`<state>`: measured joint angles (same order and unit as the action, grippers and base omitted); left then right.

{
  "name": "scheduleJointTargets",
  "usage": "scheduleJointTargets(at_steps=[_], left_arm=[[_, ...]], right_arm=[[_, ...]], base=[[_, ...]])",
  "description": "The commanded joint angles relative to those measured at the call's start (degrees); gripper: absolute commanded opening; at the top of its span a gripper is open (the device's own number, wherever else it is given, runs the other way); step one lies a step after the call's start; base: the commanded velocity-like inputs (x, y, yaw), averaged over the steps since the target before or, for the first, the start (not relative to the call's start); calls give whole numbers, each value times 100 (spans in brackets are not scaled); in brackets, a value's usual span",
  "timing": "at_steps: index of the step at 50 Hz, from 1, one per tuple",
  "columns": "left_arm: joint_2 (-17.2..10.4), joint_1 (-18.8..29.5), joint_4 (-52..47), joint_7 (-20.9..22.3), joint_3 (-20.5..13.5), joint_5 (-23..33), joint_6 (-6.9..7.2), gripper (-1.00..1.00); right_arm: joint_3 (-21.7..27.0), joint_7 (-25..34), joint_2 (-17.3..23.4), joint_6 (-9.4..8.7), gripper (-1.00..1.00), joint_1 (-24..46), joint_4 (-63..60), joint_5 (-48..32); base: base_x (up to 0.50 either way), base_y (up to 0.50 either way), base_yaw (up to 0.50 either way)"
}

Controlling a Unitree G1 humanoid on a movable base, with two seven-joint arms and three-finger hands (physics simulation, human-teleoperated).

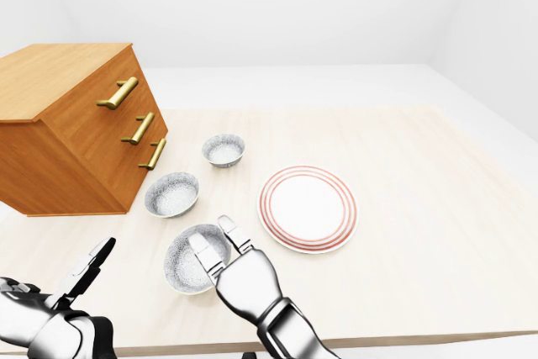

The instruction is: Put the bowl at the front on the plate.

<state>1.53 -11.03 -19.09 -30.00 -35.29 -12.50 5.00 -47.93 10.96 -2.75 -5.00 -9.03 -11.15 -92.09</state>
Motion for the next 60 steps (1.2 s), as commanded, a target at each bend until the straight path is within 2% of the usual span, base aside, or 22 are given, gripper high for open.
scheduleJointTargets(at_steps=[1,6,16,17,23,25,27,34,42,51,52,55,60], left_arm=[[8,-3,-8,0,-10,-9,0,100],[17,-12,-84,0,-30,-9,0,100],[-5,44,137,0,22,15,0,100],[-12,60,231,0,39,20,-31,100],[-19,7,119,0,45,-20,0,100],[-24,41,218,0,59,0,-34,100],[-24,-1,73,0,46,-20,0,100],[5,-17,-32,0,4,10,0,100],[14,-25,-66,0,-12,18,0,100],[24,-22,-11,0,4,74,0,100],[14,47,207,0,35,117,-93,100],[1,-3,83,0,32,72,-5,100],[11,-28,15,0,12,43,0,100]], right_arm=[[-212,49,-55,0,100,-10,251,65],[-269,17,-108,0,100,9,450,168],[-355,304,-154,0,100,12,396,251],[-367,388,-177,0,100,19,383,228],[-322,496,-220,0,100,65,516,329],[-343,534,-247,0,100,74,509,306],[-345,548,-284,0,100,122,626,290],[-155,348,-385,0,100,236,988,314],[-106,609,-486,0,100,290,1001,92],[0,605,-585,0,100,402,1314,-56],[32,604,-604,0,100,431,1439,-47],[130,566,-654,0,100,502,1603,-56],[194,495,-703,0,100,506,1833,-43]], base=[[0,0,0],[0,0,0],[0,0,0],[0,0,0],[0,0,0],[0,0,0],[0,0,0],[0,0,0],[0,0,0],[0,0,0],[0,0,0],[0,0,0],[0,0,0]])
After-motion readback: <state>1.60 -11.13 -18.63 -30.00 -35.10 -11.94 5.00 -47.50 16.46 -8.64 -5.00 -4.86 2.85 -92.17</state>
